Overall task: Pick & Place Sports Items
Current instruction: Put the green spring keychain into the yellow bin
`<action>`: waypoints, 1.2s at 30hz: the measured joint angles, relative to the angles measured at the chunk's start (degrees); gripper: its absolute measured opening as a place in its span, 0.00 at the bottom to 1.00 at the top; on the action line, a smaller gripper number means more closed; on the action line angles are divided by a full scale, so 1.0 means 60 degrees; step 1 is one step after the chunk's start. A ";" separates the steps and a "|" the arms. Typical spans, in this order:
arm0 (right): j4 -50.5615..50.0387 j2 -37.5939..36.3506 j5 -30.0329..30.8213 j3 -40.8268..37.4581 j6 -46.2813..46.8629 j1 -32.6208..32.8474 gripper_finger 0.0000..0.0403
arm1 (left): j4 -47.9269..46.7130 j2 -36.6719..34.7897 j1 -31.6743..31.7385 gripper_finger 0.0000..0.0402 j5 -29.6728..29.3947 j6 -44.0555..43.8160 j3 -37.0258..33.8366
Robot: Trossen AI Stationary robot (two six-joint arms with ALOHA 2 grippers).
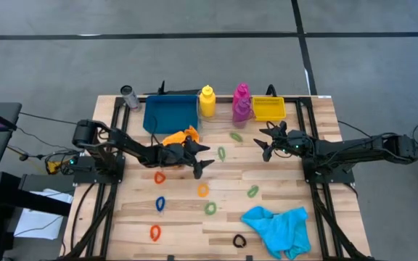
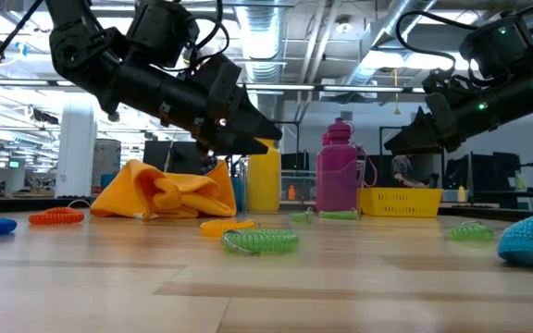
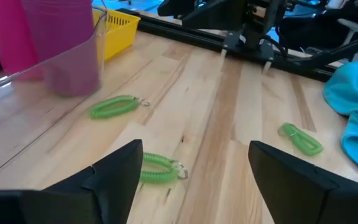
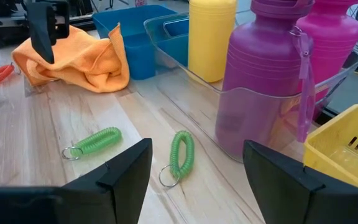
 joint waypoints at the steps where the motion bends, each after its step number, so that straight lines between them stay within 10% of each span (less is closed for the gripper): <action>1: 0.0000 0.0000 0.0000 0.0000 0.0000 0.0000 0.61 | -0.0027 0.0013 -0.0027 0.73 -0.0054 0.0000 0.0000; 16: 0.0397 0.0000 -0.0248 0.0000 -0.0222 0.0000 0.61 | -0.0038 0.2377 -0.0181 0.73 -0.0190 0.0794 0.2064; 36: -0.0109 0.0000 -0.0288 0.0000 -0.0220 0.0000 0.61 | -0.1544 0.2610 -0.0749 0.73 -0.1872 -0.0492 0.2510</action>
